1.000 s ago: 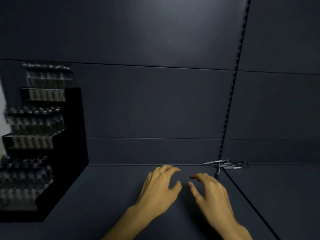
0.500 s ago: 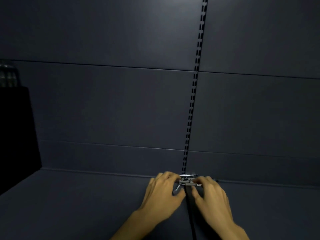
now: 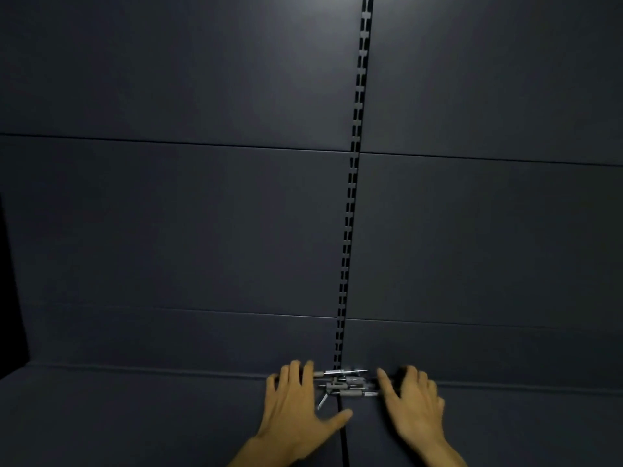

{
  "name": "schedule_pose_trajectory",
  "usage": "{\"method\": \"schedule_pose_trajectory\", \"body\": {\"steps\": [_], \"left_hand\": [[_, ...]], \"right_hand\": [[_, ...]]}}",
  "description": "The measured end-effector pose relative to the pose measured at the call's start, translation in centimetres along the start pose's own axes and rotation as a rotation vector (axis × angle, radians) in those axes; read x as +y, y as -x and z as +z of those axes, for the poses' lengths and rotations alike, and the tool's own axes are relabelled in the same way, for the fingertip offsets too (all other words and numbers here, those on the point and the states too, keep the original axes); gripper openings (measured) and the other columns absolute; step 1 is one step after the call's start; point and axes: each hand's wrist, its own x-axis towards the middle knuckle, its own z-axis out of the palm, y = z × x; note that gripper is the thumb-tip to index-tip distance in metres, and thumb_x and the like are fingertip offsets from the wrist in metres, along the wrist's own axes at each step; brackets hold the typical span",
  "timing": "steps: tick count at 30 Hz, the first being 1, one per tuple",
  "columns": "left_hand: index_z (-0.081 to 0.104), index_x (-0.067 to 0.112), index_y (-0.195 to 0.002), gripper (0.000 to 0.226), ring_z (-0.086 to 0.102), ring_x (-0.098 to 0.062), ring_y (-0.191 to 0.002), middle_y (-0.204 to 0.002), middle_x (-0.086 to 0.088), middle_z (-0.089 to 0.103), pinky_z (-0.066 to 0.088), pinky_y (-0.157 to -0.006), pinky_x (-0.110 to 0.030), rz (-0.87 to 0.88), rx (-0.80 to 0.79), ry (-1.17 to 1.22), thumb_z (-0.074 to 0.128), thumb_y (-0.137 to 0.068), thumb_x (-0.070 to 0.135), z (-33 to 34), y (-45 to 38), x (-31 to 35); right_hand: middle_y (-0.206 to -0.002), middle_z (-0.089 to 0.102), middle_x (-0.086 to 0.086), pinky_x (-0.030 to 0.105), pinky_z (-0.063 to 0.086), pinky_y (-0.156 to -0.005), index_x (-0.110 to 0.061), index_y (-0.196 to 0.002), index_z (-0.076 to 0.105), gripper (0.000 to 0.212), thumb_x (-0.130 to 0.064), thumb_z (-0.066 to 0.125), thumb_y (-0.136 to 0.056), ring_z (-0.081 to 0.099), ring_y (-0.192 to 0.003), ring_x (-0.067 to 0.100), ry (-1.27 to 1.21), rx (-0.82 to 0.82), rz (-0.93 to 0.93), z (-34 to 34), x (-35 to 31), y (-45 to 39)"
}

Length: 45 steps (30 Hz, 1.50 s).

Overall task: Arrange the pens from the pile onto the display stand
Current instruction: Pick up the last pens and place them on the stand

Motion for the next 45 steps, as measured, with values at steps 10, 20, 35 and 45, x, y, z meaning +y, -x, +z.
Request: {"method": "schedule_pose_trajectory", "body": {"steps": [10, 20, 35, 45], "left_hand": [[0.028, 0.025, -0.148, 0.115, 0.024, -0.026, -0.133, -0.137, 0.002, 0.025, 0.030, -0.113, -0.044, 0.029, -0.078, 0.112, 0.034, -0.061, 0.100, 1.0, -1.3, -0.8], [0.044, 0.030, -0.122, 0.058, 0.034, -0.010, -0.104, -0.112, 0.011, 0.037, 0.030, -0.087, -0.028, 0.248, -0.011, 0.065, 0.034, -0.090, 0.078, 0.9, -1.0, -0.8], [0.052, 0.019, -0.116, 0.054, 0.045, -0.016, -0.103, -0.111, 0.002, 0.050, 0.032, -0.082, -0.030, 0.330, -0.023, 0.014, 0.039, -0.096, 0.068, -0.2, 0.0, 0.2], [0.050, 0.021, -0.098, 0.034, 0.064, -0.003, -0.087, -0.099, 0.010, 0.069, 0.052, -0.075, -0.031, 0.294, 0.032, 0.481, 0.065, -0.092, 0.051, -1.2, 1.1, 0.6]], "right_hand": [[-0.124, 0.047, 0.001, 0.029, 0.032, -0.106, -0.020, -0.128, 0.053, 0.039, -0.048, 0.046, -0.101, 0.037, -0.121, 0.021, -0.109, -0.114, -0.215, 0.6, -0.1, -0.7], [-0.122, 0.038, -0.007, 0.018, 0.021, -0.103, -0.026, -0.141, 0.038, 0.040, -0.039, 0.046, -0.104, 0.022, -0.118, 0.008, -0.197, -0.265, -0.380, 0.3, 0.3, 0.4], [-0.113, 0.058, -0.016, 0.008, 0.038, -0.093, -0.038, -0.120, 0.059, 0.054, -0.005, 0.071, -0.078, 0.049, -0.115, 0.003, -0.357, -0.424, -0.460, -0.2, 0.5, 0.4], [-0.121, 0.055, -0.010, 0.024, 0.050, -0.096, -0.035, -0.124, 0.062, 0.064, -0.007, 0.077, -0.069, 0.059, -0.109, 0.005, -0.663, -0.268, -0.500, -2.2, -0.7, 2.3]]}}
